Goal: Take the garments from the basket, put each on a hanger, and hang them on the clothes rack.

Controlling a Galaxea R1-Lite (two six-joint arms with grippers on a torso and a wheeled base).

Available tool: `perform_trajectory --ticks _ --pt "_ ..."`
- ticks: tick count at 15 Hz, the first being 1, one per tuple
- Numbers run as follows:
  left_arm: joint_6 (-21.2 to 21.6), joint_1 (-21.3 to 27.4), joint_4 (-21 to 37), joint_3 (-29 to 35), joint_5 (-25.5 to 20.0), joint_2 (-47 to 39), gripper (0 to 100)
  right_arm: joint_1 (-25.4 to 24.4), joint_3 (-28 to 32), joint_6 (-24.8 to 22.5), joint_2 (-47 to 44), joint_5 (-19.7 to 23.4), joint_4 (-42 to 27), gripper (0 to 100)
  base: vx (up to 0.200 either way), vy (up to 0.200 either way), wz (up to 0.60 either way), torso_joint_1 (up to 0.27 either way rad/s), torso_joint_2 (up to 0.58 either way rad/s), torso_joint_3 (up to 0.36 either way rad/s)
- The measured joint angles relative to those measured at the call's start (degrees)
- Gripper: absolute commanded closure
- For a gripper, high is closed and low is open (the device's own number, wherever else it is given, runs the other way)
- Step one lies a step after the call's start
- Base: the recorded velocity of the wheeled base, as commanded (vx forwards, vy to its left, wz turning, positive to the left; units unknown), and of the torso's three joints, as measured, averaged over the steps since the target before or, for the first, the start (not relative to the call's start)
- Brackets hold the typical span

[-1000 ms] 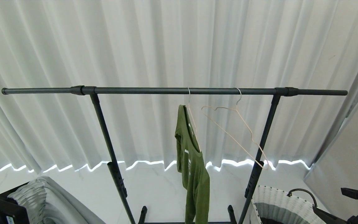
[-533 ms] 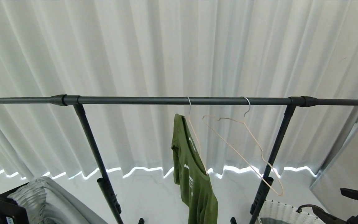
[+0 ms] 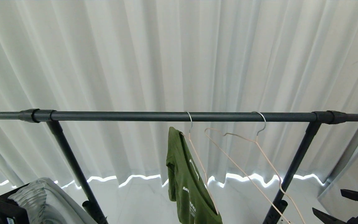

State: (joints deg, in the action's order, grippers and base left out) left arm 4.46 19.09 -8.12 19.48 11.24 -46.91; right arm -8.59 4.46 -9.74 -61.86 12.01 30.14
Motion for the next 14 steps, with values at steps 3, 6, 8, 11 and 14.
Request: perform_trajectory --ticks 3,6,8,11,14 --pt "0.0 0.0 -0.02 -0.05 0.0 0.05 100 -0.3 -0.24 0.02 0.26 0.09 0.02 0 0.0 0.0 0.0 0.0 0.0 0.0" --pt "0.0 -0.02 -0.09 0.0 -0.02 0.13 100 -3.61 0.72 4.28 0.91 1.71 -0.02 0 0.0 0.0 0.0 0.0 0.0 0.0" --pt "0.02 -0.02 -0.04 -0.02 -0.02 0.13 100 -9.45 2.71 12.17 1.05 2.02 -0.2 0 0.0 0.0 0.0 0.0 0.0 0.0" --pt "0.62 -0.02 -0.06 -0.11 -0.11 0.09 100 -17.12 6.8 16.49 -0.6 1.91 -3.25 0 0.0 0.0 0.0 0.0 0.0 0.0" --pt "2.0 -0.02 -0.04 -0.61 -0.21 0.06 100 -19.98 8.66 14.77 -6.83 -2.95 -3.8 0 0.0 0.0 0.0 0.0 0.0 0.0"
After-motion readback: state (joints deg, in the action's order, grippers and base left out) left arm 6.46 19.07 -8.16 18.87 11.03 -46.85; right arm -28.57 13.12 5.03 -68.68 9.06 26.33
